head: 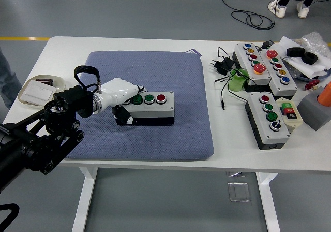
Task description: Pick up the button,place it on the desk,press the button,press the button
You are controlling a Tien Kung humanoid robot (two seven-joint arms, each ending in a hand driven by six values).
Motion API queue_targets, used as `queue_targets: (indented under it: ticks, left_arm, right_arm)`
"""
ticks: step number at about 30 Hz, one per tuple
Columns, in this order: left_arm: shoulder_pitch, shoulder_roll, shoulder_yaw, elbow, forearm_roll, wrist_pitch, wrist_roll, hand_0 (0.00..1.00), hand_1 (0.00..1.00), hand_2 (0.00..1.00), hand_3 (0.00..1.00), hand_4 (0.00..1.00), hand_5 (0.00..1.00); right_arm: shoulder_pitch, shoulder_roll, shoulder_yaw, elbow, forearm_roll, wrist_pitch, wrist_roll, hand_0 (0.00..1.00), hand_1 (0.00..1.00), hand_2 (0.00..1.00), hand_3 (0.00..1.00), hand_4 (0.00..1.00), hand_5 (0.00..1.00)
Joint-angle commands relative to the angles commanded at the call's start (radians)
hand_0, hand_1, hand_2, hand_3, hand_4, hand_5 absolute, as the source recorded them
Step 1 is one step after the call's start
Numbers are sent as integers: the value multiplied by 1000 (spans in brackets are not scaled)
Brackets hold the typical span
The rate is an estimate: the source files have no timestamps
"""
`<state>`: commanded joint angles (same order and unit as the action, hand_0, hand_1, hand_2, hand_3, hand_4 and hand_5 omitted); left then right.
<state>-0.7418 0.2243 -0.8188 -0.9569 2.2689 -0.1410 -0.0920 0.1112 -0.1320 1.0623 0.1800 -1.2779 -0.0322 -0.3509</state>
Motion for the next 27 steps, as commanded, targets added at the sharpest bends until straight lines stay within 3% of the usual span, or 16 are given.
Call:
queue_targets:
  ticks: [3,4,9,10,15,16,21,22,27]
  left_arm:
    - [2,3,-1,2,0,1,-4,282,149,130,283,341,2]
    - [3,4,-2,0,0,1,-3,323,340,346,548,443,2]
    - [5,6,-9,-15,0,-30,10,323,340,346,548,443,2]
    - [5,7,-10,-16,0,-34,7,542,611,683,796,578,16]
    - [4,9,-13,-14,0,-51,-11,542,611,683,796,578,16]
    - [5,9,-14,-14,0,-58,-11,604,719,801,831,594,105]
    - [8,10,-17,-18,0,-87,-5,604,719,801,831,594,105]
    - [9,11,-17,-23,0,-107,0,811,885,945,995,580,134]
    - [14,9,-22,-36,0,-140,20,811,885,945,995,580,134]
  right_arm:
    - [1,0,1,0,1,0,0,667,648,710,598,393,250]
    - [1,0,0,0,1,0,0,667,648,709,599,393,250]
    - [1,0,2,0,-1,0,0,667,648,709,599,393,250]
    - [2,0,1,0,-1,1,0,667,649,709,598,393,250]
    - [2,-1,0,0,-1,1,1,667,649,709,598,393,250]
    - [2,-1,-1,0,0,1,1,667,649,709,599,393,250]
    - [1,-2,-2,0,2,1,1,667,649,709,599,393,250]
    - [1,-1,-1,0,3,1,1,667,649,710,598,393,250]
    - [-1,-1,-3,0,5,1,0,667,649,710,598,393,250]
